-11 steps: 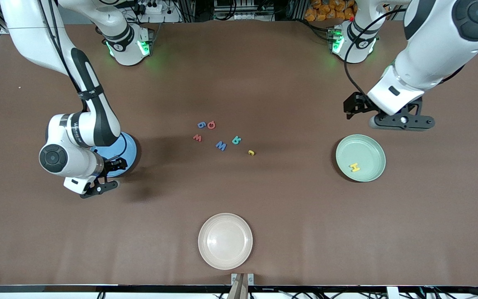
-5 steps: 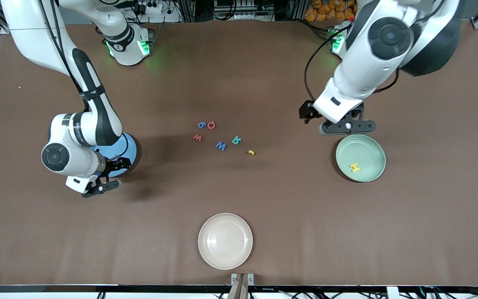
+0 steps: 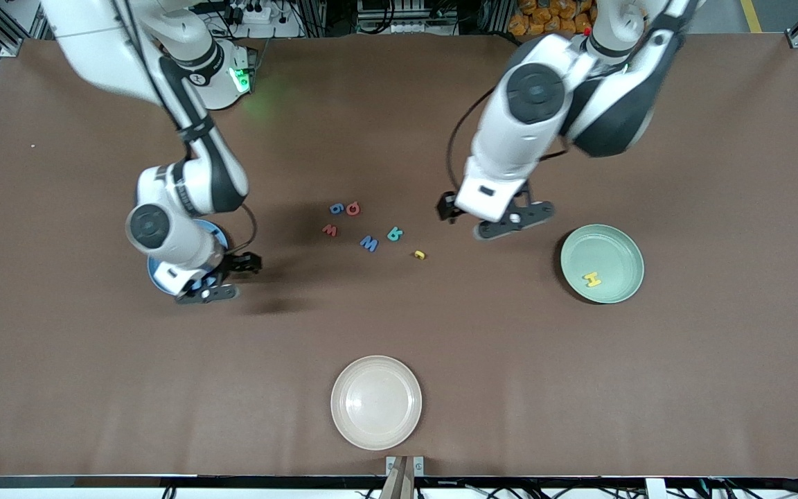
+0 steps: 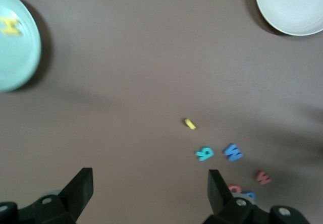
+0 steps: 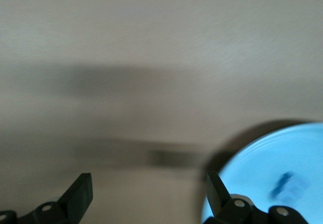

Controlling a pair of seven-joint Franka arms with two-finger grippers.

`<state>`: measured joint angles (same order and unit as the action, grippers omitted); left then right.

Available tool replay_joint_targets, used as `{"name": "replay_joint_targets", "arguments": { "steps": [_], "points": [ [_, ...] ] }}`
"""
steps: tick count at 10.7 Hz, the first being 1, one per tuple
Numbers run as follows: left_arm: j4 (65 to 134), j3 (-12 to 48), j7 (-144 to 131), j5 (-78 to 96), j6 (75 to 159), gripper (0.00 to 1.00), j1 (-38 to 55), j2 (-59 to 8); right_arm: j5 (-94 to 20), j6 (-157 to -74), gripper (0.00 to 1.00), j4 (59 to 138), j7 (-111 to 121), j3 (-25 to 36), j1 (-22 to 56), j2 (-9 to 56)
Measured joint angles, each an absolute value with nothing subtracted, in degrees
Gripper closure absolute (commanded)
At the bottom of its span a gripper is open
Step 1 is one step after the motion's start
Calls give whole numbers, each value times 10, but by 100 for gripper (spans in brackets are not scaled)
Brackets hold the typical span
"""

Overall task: Sort upper and lower case letters into plates
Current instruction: 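Lower the left gripper to the blue M while the right gripper nears the w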

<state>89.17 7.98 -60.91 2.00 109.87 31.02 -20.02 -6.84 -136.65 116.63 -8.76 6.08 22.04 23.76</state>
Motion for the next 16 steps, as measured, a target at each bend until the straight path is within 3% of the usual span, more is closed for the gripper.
{"name": "replay_joint_targets", "arguments": {
  "steps": [5,7,10,16],
  "points": [
    [863,58,-713,47,1113,0,328,-252,-70,-1374,0,1201,-386,57,331,209],
    [863,58,-789,56,1142,0,334,-272,-71,-1395,0,1214,-439,57,349,209],
    [862,58,-895,56,1193,0,360,-308,-72,-1497,0,1267,-488,56,366,213],
    [837,58,-1046,56,1235,0,401,-369,-73,-1538,0,1280,-548,54,399,227]
  ]
}}
